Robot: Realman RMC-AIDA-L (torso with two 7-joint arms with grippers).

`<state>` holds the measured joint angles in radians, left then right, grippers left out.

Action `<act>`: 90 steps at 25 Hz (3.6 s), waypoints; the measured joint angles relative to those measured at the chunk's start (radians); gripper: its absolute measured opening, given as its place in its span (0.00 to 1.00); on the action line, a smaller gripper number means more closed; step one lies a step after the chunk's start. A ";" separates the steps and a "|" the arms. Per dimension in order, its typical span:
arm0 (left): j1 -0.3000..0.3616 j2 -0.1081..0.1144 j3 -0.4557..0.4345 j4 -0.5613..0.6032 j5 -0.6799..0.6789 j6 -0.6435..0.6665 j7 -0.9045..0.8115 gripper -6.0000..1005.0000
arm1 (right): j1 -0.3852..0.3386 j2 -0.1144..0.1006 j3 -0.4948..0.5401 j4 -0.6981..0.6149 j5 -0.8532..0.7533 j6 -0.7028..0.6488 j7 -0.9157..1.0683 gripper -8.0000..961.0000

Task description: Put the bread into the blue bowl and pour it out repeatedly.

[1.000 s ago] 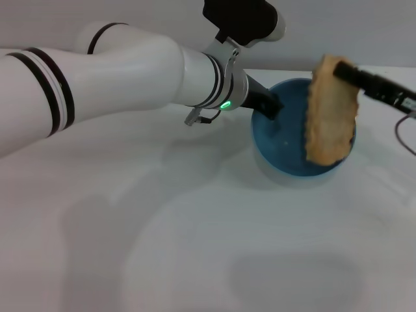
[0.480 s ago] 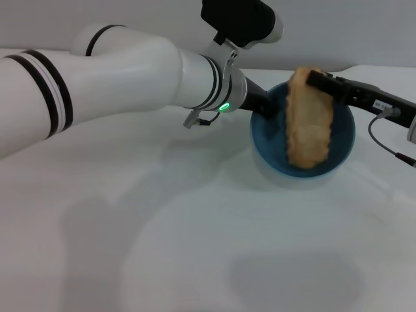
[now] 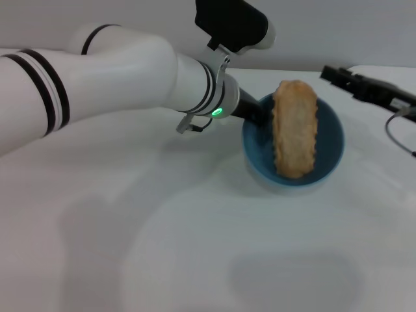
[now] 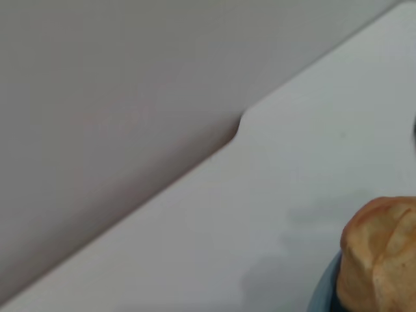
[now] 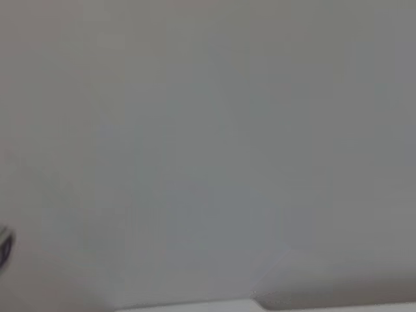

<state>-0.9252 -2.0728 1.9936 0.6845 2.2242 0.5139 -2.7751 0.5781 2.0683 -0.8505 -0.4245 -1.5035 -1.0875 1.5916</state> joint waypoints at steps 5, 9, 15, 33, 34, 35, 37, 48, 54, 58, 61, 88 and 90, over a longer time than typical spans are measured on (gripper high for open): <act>-0.008 0.003 -0.042 -0.011 0.000 0.090 0.000 0.01 | -0.064 -0.025 0.008 -0.161 -0.005 0.020 0.042 0.53; -0.012 -0.002 -0.047 -0.008 -0.007 0.145 0.000 0.01 | -0.095 -0.036 0.068 -0.229 -0.007 0.022 0.076 0.53; -0.024 -0.004 0.019 0.001 -0.125 0.193 0.010 0.01 | -0.101 -0.033 0.114 -0.223 -0.087 0.097 0.081 0.53; -0.026 -0.004 0.177 -0.009 -0.189 0.081 0.012 0.05 | -0.105 -0.009 0.103 -0.171 -0.112 0.163 0.076 0.53; -0.027 -0.004 0.182 -0.009 -0.189 0.074 0.012 0.06 | -0.105 -0.009 0.103 -0.171 -0.112 0.163 0.076 0.53; -0.027 -0.004 0.184 -0.009 -0.189 0.070 0.012 0.06 | -0.105 -0.009 0.103 -0.171 -0.112 0.163 0.076 0.53; -0.025 -0.004 0.184 -0.009 -0.191 0.059 0.012 0.06 | -0.105 -0.008 0.103 -0.171 -0.112 0.163 0.075 0.53; -0.015 0.004 0.125 0.010 -0.188 0.049 0.008 0.13 | -0.107 -0.007 0.102 -0.171 -0.116 0.186 0.073 0.53; 0.035 0.011 0.022 0.067 -0.112 0.011 0.014 0.26 | -0.091 -0.002 0.087 -0.164 -0.210 0.289 0.041 0.53; 0.120 0.011 -0.072 0.142 -0.029 -0.118 0.022 0.39 | -0.077 0.003 0.081 -0.132 -0.220 0.339 -0.092 0.53; 0.151 0.011 -0.074 0.154 -0.026 -0.207 0.022 0.51 | -0.077 0.005 0.081 -0.130 -0.199 0.341 -0.140 0.53; 0.381 -0.003 0.284 -0.025 -0.103 -0.959 -0.102 0.73 | -0.114 0.010 0.096 0.324 0.760 0.060 -1.140 0.53; 0.389 -0.002 0.290 -0.027 -0.104 -0.969 -0.102 0.73 | -0.115 0.011 0.096 0.341 0.761 0.040 -1.140 0.53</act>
<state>-0.5361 -2.0749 2.2835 0.6577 2.1199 -0.4547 -2.8773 0.4627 2.0789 -0.7547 -0.0839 -0.7428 -1.0478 0.4512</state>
